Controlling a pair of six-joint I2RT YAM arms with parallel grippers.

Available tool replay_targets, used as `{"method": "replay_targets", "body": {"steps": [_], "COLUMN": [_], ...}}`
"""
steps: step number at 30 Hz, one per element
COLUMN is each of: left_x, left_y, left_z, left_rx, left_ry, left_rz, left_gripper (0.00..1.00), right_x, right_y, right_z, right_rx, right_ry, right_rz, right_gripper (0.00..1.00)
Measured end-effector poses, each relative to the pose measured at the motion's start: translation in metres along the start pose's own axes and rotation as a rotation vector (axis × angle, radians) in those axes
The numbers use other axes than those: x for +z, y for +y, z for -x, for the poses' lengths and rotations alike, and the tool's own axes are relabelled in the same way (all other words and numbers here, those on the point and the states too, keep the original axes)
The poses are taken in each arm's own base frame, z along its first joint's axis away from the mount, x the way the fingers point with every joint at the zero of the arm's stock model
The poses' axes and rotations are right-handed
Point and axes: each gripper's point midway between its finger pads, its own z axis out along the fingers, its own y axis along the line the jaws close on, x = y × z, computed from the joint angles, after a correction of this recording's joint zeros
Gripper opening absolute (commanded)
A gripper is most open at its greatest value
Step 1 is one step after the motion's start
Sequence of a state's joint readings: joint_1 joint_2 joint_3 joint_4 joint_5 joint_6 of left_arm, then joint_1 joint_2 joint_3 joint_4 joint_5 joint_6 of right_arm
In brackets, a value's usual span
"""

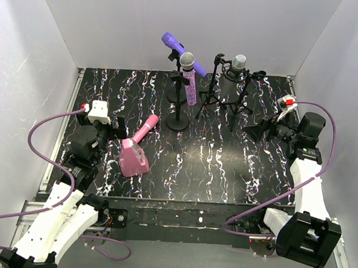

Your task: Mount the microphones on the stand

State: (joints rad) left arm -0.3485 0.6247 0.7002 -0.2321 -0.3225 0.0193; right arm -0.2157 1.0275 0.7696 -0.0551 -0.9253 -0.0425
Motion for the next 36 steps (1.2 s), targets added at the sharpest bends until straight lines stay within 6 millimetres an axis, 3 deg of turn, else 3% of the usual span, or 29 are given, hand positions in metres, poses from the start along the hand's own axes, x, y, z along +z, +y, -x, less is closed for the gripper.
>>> {"method": "replay_targets", "body": {"steps": [9, 20, 36], "left_x": [0.0, 0.0, 0.001], "left_y": [-0.001, -0.001, -0.003], "left_z": [0.0, -0.001, -0.003], "left_rx": [0.005, 0.008, 0.011], "left_ry": [0.0, 0.002, 0.009], "left_rz": [-0.008, -0.01, -0.017], "left_gripper": [0.98, 0.98, 0.98], "right_x": [0.001, -0.004, -0.004], "right_y": [-0.01, -0.02, -0.048], "right_z": [0.011, 0.076, 0.083], "right_rx": [0.033, 0.081, 0.322], "right_ry": [-0.031, -0.135, -0.198], "right_rz": [-0.065, -0.126, -0.267], "right_gripper": [0.95, 0.93, 0.93]}}
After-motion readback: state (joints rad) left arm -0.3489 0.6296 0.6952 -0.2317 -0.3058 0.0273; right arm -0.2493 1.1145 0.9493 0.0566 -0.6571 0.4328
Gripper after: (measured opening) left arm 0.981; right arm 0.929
